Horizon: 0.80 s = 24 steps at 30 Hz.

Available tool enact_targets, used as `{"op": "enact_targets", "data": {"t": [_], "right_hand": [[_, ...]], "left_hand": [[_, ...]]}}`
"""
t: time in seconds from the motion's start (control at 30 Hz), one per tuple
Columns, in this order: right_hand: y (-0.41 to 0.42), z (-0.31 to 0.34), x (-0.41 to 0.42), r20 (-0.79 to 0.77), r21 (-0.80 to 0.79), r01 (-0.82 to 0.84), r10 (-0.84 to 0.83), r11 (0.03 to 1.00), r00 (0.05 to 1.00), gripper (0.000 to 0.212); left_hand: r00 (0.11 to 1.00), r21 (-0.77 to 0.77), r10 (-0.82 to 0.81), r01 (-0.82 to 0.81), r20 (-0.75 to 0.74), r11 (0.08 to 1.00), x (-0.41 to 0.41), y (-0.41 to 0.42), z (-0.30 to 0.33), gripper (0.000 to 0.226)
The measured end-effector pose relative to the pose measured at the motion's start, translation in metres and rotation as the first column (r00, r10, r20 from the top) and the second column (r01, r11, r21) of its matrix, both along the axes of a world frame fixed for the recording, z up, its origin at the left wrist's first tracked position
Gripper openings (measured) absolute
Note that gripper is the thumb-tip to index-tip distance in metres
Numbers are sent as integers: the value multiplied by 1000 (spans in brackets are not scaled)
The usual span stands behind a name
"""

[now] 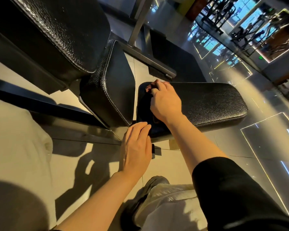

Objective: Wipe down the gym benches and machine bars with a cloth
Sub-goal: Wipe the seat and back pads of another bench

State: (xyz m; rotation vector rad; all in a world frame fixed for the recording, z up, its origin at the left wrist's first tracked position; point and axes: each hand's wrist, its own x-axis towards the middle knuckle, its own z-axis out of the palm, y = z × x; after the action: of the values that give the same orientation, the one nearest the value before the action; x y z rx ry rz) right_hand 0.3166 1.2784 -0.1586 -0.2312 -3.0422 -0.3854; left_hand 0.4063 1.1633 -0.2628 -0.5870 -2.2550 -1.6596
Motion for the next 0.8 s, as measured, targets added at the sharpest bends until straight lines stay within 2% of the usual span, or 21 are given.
{"op": "enact_targets", "data": {"t": [0.07, 0.13, 0.3, 0.47, 0.6, 0.7, 0.8], "right_hand": [[-3, -2, 4, 69, 1, -70, 70, 998, 995, 40], [1, 1, 10, 87, -7, -72, 72, 997, 994, 41], [26, 24, 46, 6, 74, -4, 3, 997, 1000, 40], [80, 72, 81, -130, 113, 206, -191, 972, 973, 37], [95, 84, 95, -251, 29, 354, -336, 935, 908, 36], [75, 71, 99, -291, 13, 357, -338, 934, 895, 35], [45, 45, 102, -278, 41, 190, -172, 981, 945, 33]], "left_hand": [[1000, -10, 5, -5, -11, 1000, -1, 2, 0, 35], [1000, -14, -4, 4, -11, 1000, -1, 5, 2, 38], [997, 34, -62, 63, -52, 997, 3, 23, 12, 35], [995, 69, -71, 76, -71, 995, 9, 40, 20, 33], [996, 92, -59, 66, -70, 994, 10, 45, 22, 34], [997, 91, -40, 46, -64, 995, 11, 40, 15, 35], [999, 73, -10, 13, -36, 997, 10, 30, 6, 34]]}}
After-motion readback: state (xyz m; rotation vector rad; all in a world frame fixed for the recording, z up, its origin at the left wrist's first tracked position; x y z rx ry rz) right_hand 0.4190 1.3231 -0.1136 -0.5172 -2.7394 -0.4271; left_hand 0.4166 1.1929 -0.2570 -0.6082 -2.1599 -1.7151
